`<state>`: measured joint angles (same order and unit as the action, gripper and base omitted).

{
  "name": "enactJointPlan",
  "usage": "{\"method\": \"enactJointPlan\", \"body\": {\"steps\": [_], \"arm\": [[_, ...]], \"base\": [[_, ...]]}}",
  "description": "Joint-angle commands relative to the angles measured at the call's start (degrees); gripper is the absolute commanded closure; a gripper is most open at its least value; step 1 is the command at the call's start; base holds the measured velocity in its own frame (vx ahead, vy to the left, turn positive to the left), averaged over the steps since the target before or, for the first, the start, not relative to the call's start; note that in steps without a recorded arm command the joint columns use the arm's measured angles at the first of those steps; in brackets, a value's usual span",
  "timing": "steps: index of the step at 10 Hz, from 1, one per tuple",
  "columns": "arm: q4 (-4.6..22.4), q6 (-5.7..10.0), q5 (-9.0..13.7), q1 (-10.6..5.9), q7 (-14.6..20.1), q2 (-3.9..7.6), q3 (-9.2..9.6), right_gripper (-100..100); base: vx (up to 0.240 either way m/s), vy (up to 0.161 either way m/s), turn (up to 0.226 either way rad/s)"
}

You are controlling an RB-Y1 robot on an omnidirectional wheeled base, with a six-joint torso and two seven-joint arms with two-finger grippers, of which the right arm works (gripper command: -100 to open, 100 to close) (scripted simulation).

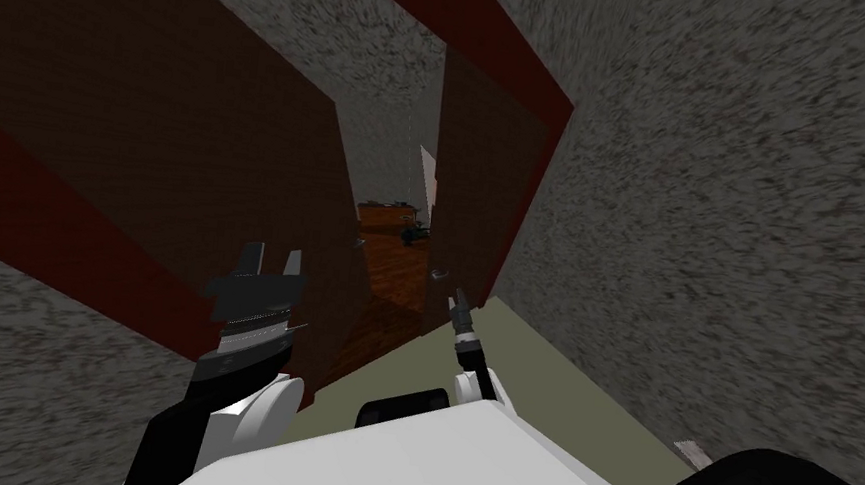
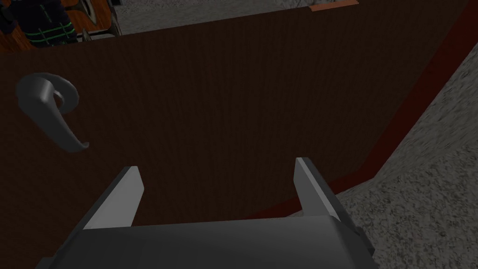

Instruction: Push the door open

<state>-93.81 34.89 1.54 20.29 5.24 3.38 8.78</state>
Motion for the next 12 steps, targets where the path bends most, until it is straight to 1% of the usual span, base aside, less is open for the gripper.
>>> {"method": "enactJointPlan", "body": {"steps": [1, 2, 3, 6, 7, 12], "arm": [[2.8, 0.36, -0.2, -0.71, 0.0, 0.28, 0.28, -100], [4.4, 0.85, -0.4, -1.28, -0.1, 0.45, 0.57, -100], [4.9, 0.85, -0.4, -1.28, -0.1, 0.45, 0.57, -100], [10.8, 2.27, -1.0, -2.96, -0.5, 0.82, 1.43, -100], [11.3, 2.27, -1.0, -2.96, -0.5, 0.82, 1.43, -100], [20.5, 4.41, -1.8, -5.48, -1.0, 1.17, 2.72, -100]], "base": [[0.053, -0.060, 0.047], [0.066, -0.081, 0.097], [0.051, -0.064, 0.045], [0.066, -0.078, 0.080], [0.044, -0.076, 0.033], [0.068, -0.096, 0.075]]}}
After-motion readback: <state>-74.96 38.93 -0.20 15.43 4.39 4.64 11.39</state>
